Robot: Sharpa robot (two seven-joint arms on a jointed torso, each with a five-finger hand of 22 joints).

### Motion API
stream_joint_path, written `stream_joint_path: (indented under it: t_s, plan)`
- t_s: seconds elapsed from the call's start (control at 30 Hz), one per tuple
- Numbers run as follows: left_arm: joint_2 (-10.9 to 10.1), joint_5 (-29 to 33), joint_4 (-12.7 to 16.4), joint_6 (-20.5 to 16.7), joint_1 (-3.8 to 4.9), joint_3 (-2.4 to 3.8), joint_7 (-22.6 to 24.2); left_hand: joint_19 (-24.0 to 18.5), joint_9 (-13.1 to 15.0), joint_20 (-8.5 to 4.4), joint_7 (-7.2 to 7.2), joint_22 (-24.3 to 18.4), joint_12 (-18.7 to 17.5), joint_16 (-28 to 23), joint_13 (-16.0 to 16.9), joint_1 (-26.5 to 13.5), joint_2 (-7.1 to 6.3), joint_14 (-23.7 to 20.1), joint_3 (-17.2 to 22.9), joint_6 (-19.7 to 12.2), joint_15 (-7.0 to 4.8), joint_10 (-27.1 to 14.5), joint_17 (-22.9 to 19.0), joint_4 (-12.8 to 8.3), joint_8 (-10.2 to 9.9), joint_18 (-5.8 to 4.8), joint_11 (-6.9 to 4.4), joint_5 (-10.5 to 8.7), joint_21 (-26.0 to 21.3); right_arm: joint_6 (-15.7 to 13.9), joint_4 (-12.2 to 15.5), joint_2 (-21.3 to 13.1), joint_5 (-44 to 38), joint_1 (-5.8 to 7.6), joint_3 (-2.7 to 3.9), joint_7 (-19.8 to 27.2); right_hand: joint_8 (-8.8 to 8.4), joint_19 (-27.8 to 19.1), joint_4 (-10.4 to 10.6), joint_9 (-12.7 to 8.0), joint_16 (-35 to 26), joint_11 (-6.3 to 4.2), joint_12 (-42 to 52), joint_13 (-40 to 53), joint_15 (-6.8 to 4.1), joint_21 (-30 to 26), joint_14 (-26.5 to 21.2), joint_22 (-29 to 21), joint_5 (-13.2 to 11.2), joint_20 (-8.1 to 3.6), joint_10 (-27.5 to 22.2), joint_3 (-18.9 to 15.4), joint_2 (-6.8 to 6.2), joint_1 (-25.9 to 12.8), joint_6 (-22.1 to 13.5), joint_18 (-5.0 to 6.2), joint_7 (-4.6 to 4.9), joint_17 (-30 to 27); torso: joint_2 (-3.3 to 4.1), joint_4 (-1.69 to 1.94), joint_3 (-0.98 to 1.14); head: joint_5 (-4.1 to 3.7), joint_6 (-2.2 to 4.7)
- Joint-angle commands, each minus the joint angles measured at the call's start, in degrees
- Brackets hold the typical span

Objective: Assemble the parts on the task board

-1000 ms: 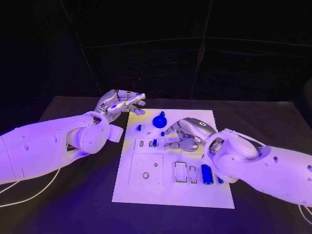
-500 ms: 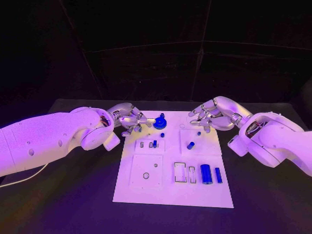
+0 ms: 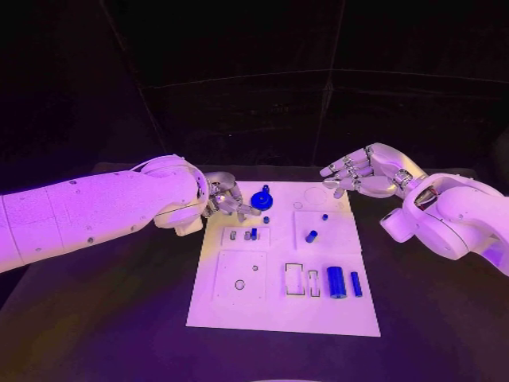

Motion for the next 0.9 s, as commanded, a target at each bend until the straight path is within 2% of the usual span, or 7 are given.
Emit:
stream_joint_path:
  t_s: [0.03,0.2,0.33,0.43,0.63,0.9]
  plan:
    - [1.34,-4.84,-0.85,3.66,0.50,-0.49,-5.96,0.92,0.78,-0.01,0.10,0.17,0.33,0.17,0.13,-1.00,0.02,5.94,-0.74,-0.75,-0.52,0.12,15.06,0.08,0.56,-0.41,-0.18,-0.18,0.32,0.93,-0.22,0.26,2.03,0.16,0.04,1.95,-0.41,0.68,0.08,-0.04,-1.71,0.11,-1.04,-1.40,0.03,-0.92,0.89,-0.68,0.35,0.01,0.63,0.43,-0.29,-0.78,0.47,0.25,0.05,-0.41,-0.04,0.01,0.01,-0.08,-0.09]
    - [4.10,-5.26,-2.44,4.97,1.29,-1.86,-7.10,0.95,1.74,-0.02,0.07,0.61,0.52,0.17,0.38,-1.68,-0.09,5.94,-1.59,-1.31,-0.54,0.10,15.06,0.09,1.23,-0.48,-0.20,-0.22,0.58,0.55,-0.59,0.68,1.96,0.19,0.04,1.58,-0.86,0.76,0.42,-0.09,-3.85,0.51,-2.23,-2.81,0.44,-2.32,0.88,-1.56,0.77,0.29,0.41,0.45,-0.91,-1.52,0.08,0.13,0.33,-0.89,0.03,0.03,-0.01,-0.06,-0.18]
    - [5.57,-5.34,-3.25,5.90,1.58,-2.53,-7.39,0.94,1.97,-0.02,0.07,0.68,0.58,0.17,0.45,-1.77,-0.13,5.94,-1.78,-1.46,-0.54,0.10,15.06,0.07,1.38,-0.48,-0.19,-0.21,0.61,0.17,-0.75,0.90,1.94,0.19,0.04,1.33,-1.04,0.57,0.47,-0.11,-5.23,0.84,-2.86,-3.61,0.78,-3.36,0.63,-2.19,1.07,0.58,0.07,0.49,-1.32,-1.79,-0.32,0.09,0.60,-1.18,0.05,-0.06,0.00,0.11,-0.36]
    - [6.46,-5.36,-3.81,7.11,1.70,-2.90,-7.78,0.93,2.32,-0.01,0.08,0.81,0.65,0.17,0.55,-2.00,-0.37,5.94,-2.15,-1.71,-0.53,0.09,15.06,0.09,1.59,-0.50,-0.18,-0.22,0.69,-0.01,-0.87,1.03,1.94,0.20,0.04,1.16,-1.11,0.47,0.47,-0.12,-6.12,1.05,-3.19,-4.09,0.99,-4.04,0.46,-2.59,1.29,0.78,-0.15,0.54,-1.54,-1.94,-0.65,0.08,0.78,-1.37,0.00,0.01,-0.05,0.05,-0.46]
    - [7.53,-5.02,-4.51,8.07,1.77,-3.37,-8.13,0.94,2.94,0.01,0.12,1.10,0.65,0.17,0.58,-2.82,-0.85,5.94,-2.84,-2.18,-0.50,-0.03,15.06,0.19,1.91,-0.54,-0.15,-0.28,0.86,-0.20,-0.99,1.27,1.93,0.20,0.03,0.89,-1.08,0.32,0.34,-0.09,-7.86,1.36,-3.65,-4.94,1.35,-5.39,0.11,-3.40,2.31,1.14,-0.46,0.83,-1.83,-2.01,-1.13,0.09,1.02,-1.76,0.02,-0.01,-0.05,0.11,-0.55]
    - [8.29,-4.18,-4.84,9.29,1.80,-3.55,-8.40,0.97,3.23,0.01,0.12,1.32,0.70,0.17,0.65,-3.27,-0.98,5.94,-3.07,-2.34,-0.50,-0.04,15.06,0.21,2.07,-0.57,-0.15,-0.30,0.98,-0.71,-1.22,1.52,1.93,0.20,0.03,0.96,-1.02,0.47,0.20,-0.07,-8.88,1.49,-3.83,-5.50,1.48,-6.18,0.22,-3.89,3.56,1.30,-0.58,1.17,-2.02,-2.02,-1.42,0.13,1.14,-1.97,0.03,0.07,-0.08,-0.09,-0.70]
